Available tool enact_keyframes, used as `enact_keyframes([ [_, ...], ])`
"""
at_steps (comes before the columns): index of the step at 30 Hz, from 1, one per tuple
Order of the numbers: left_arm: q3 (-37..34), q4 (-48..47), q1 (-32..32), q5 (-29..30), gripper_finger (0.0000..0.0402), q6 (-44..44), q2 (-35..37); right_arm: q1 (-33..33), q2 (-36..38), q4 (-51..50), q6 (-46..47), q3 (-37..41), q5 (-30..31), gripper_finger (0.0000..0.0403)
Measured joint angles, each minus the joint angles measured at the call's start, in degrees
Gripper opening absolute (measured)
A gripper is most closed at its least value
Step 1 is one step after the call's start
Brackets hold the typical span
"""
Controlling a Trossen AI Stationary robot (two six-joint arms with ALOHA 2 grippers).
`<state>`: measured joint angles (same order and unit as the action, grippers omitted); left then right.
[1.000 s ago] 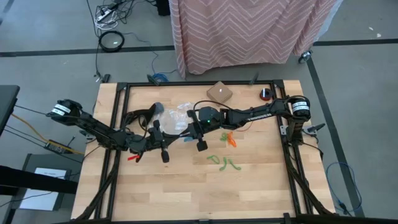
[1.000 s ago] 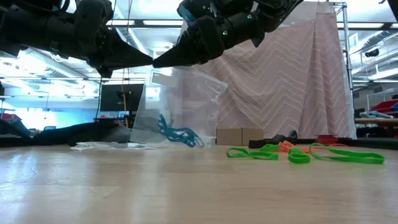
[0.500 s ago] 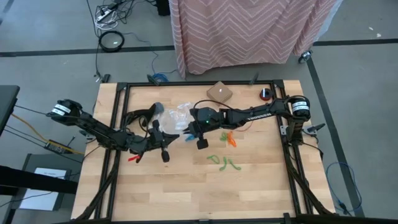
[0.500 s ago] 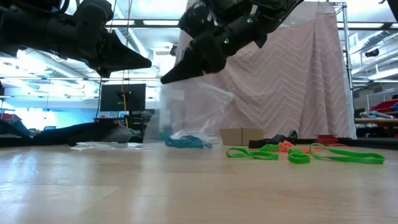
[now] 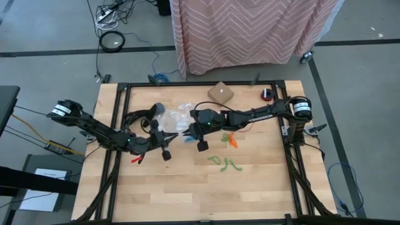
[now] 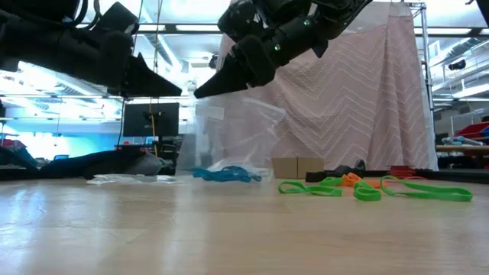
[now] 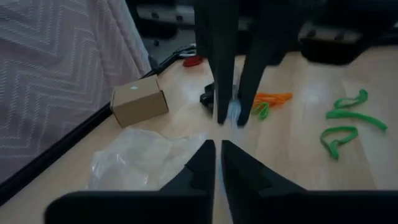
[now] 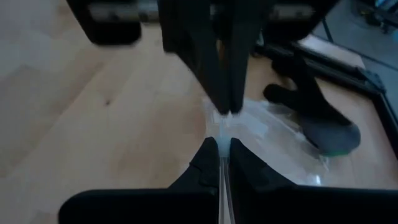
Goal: Sort rubber bands
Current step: Close the transparent zip bag
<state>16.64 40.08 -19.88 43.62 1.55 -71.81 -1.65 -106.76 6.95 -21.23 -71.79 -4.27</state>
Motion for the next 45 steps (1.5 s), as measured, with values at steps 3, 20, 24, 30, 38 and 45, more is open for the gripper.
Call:
enact_keyframes([
  [3,-0.1,0.9,0.0,-0.4,0.0068,-0.3,0.0,0.1,0.0,1.0,-0.3,0.0,-0.7,0.0001],
  [20,0.0,6.0,0.0,-3.6,0.0184,-2.5,0.0,0.1,0.0,3.9,-0.3,0.0,-1.4,0.0001],
  [24,0.0,7.4,0.0,-4.3,0.0143,-3.2,0.0,0.0,0.0,3.9,-0.3,0.0,-1.4,0.0001],
  [30,0.0,8.5,0.0,-4.4,0.0087,-4.3,0.0,0.0,0.0,3.8,-0.2,0.0,-1.4,0.0001],
  [38,0.0,9.3,0.0,-5.6,0.002,-4.3,0.0,0.0,0.0,4.1,0.0,0.0,-2.3,0.0001],
  [45,0.0,8.5,0.0,-5.5,0.0003,-2.5,0.1,0.0,-0.1,4.8,0.1,0.0,-2.7,0.0001],
])
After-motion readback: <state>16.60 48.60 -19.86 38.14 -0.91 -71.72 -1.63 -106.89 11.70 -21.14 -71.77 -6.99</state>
